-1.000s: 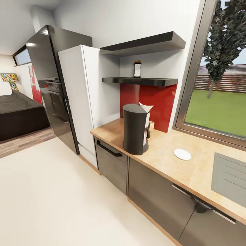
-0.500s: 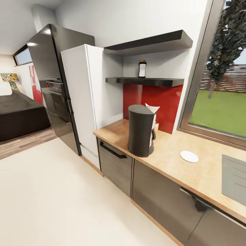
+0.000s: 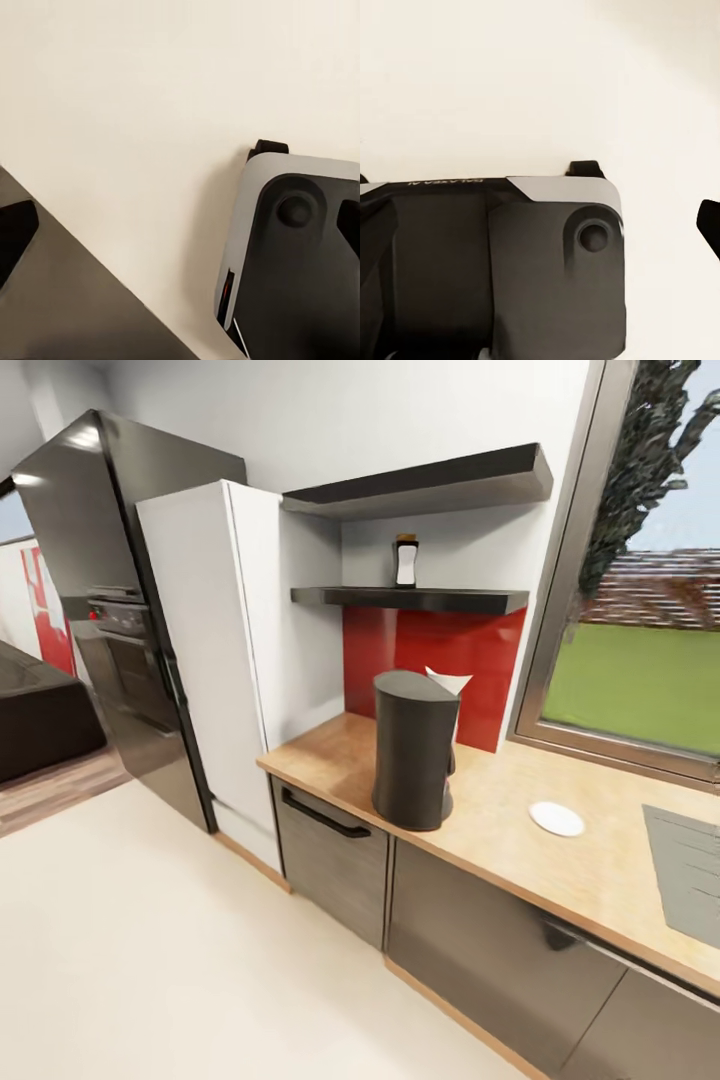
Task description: Set up a coffee station on the kitchen countertop: keep the coffee maker on the countertop, move the bottle of coffee from the kitchen shelf to the counter next to the coffee maker, place a paper coffee filter on top of the coffee maker, put the saucer next to the coffee maker with the coffee cup on the saucer, and place the electric kettle next to the coffee maker.
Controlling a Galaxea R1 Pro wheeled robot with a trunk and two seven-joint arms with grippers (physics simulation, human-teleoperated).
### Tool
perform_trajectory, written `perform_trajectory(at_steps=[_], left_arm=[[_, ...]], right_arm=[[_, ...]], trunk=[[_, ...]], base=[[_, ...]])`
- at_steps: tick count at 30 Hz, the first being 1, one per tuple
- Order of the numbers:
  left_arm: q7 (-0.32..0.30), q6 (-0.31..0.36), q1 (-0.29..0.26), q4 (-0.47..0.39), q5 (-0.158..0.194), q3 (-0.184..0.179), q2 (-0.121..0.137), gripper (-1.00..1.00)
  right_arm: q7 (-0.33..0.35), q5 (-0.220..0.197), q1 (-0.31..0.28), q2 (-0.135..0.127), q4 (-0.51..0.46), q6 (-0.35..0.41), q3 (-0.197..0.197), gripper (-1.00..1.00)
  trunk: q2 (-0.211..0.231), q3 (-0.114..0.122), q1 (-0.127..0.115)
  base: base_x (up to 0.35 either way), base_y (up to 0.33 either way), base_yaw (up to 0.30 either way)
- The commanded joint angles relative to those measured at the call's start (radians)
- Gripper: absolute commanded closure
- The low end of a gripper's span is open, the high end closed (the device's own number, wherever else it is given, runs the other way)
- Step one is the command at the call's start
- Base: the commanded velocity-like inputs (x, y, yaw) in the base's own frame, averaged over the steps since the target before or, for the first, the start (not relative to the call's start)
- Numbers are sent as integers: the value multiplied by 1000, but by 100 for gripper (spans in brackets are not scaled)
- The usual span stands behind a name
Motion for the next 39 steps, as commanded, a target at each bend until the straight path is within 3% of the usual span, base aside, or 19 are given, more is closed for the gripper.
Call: perform_trajectory(at_steps=[1, 39], left_arm=[[0, -3, -1, 1, 4, 4, 0, -100], [0, -2, -1, -21, 3, 4, 1, -100]], right_arm=[[-4, 11, -1, 0, -2, 7, -8, -100], [-1, 9, 4, -15, -1, 6, -8, -100]], trunk=[[-2, -2, 1], [-2, -2, 1]], base=[[233, 270, -288], [183, 288, -291]])
